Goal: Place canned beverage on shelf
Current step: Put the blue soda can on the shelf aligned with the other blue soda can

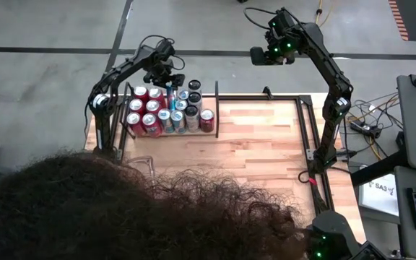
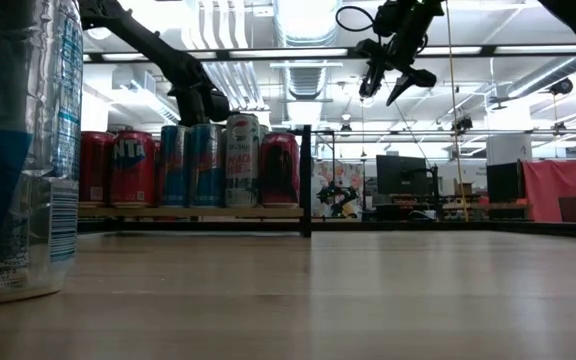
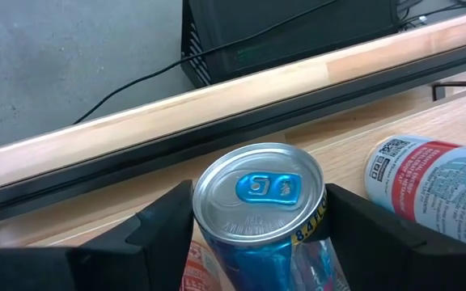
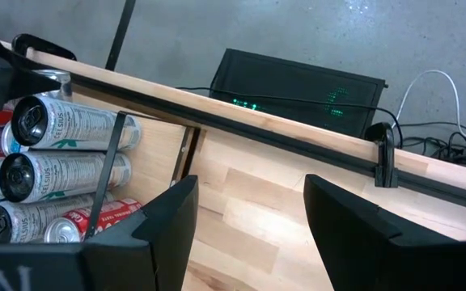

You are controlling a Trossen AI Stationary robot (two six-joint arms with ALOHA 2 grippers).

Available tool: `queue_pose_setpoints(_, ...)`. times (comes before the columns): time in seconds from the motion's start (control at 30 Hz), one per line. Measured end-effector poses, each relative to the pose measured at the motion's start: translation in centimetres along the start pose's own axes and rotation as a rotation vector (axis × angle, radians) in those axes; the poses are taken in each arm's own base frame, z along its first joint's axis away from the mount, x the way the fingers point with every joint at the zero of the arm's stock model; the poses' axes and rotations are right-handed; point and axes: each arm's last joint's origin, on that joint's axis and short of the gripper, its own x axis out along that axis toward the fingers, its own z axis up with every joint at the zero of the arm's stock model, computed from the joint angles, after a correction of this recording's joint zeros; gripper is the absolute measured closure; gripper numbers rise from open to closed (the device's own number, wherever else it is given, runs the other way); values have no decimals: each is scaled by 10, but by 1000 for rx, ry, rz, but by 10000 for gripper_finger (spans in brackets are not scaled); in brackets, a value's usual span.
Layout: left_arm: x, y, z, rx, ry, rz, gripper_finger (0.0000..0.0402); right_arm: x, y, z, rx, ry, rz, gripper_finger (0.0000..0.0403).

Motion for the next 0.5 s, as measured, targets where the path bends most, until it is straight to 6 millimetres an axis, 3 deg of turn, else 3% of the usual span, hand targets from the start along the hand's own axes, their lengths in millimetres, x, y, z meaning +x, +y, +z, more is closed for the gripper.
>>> queue_pose_setpoints(0.5,-8,-1,-1,14,-23,-7,167,0,0,0,-4,0,0,191)
